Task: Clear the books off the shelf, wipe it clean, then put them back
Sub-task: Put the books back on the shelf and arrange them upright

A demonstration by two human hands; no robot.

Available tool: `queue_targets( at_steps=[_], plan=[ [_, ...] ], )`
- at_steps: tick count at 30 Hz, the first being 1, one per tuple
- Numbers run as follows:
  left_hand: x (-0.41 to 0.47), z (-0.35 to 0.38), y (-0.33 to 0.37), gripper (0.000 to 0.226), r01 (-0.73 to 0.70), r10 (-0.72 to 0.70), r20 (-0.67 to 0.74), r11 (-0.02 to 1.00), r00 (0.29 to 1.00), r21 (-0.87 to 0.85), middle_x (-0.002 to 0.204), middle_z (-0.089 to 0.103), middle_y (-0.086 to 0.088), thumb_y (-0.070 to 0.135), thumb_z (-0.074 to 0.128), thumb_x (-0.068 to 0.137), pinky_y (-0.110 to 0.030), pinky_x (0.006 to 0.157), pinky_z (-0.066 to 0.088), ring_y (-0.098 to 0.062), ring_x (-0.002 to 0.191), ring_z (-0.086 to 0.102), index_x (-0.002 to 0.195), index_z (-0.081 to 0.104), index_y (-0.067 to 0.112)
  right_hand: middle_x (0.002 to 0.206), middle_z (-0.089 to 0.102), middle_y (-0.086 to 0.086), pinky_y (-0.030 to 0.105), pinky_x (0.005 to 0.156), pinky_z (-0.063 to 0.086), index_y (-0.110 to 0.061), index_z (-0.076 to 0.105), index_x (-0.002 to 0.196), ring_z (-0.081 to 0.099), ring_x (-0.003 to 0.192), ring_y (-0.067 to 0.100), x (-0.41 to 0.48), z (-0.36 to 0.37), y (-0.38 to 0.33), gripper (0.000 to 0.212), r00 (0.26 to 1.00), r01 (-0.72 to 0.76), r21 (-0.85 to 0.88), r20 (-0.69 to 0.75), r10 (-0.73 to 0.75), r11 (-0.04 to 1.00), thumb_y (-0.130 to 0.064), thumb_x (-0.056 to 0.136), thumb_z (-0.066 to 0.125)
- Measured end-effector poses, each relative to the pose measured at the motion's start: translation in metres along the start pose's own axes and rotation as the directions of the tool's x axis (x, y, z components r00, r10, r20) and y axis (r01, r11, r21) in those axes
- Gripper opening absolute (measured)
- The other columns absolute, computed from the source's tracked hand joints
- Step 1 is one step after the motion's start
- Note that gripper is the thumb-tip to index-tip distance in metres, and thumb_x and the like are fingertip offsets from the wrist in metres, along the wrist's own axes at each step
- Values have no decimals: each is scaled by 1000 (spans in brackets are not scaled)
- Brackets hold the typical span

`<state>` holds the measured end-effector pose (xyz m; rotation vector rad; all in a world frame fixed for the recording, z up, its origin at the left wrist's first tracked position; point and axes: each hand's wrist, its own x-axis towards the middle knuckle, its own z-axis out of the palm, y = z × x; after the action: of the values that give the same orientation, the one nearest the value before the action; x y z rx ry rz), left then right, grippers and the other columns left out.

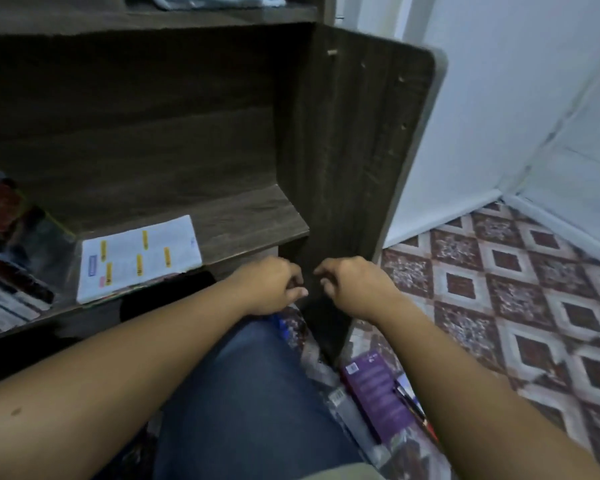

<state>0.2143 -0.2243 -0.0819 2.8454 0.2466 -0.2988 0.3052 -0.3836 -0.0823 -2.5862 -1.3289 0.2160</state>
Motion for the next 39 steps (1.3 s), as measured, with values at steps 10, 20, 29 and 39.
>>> queue_targets(
  at_steps=[10, 20, 29, 39],
  plan=[
    [68, 41, 102, 21, -276, 252, 159, 949, 955, 152, 95, 53, 5, 43, 55, 93, -36, 77, 51, -17, 86, 54, 96, 56, 22, 108, 67, 2, 35, 74, 51, -25, 60, 118, 61, 98, 26, -62, 16, 112, 26, 957, -290, 33, 12, 290, 956, -29, 95, 49],
    [131, 109, 142, 36, -361, 288, 345, 918, 893, 168, 127, 53, -2, 36, 49, 98, -42, 88, 50, -23, 108, 55, 131, 50, 21, 123, 63, 1, 37, 76, 53, -24, 55, 130, 61, 99, 24, -108, 101, 213, 31, 834, -541, 73, 174, 523, 838, -26, 99, 49],
    [173, 170, 143, 43, -409, 327, 330, 886, 886, 220, 131, 46, 1, 40, 48, 98, -31, 78, 41, -20, 118, 45, 138, 40, 26, 123, 57, 9, 36, 76, 49, -20, 55, 128, 56, 105, 30, -135, 217, 254, 37, 744, -600, -102, 292, 600, 794, -21, 91, 57],
    [170, 199, 124, 45, -373, 287, 360, 908, 888, 194, 133, 47, 4, 42, 51, 95, -36, 99, 41, -17, 119, 45, 137, 41, 28, 159, -8, 21, 47, 115, 24, -22, -5, 154, 2, 146, 39, -164, 318, 265, 88, 558, -774, -115, 340, 757, 623, -24, 93, 59]
  ],
)
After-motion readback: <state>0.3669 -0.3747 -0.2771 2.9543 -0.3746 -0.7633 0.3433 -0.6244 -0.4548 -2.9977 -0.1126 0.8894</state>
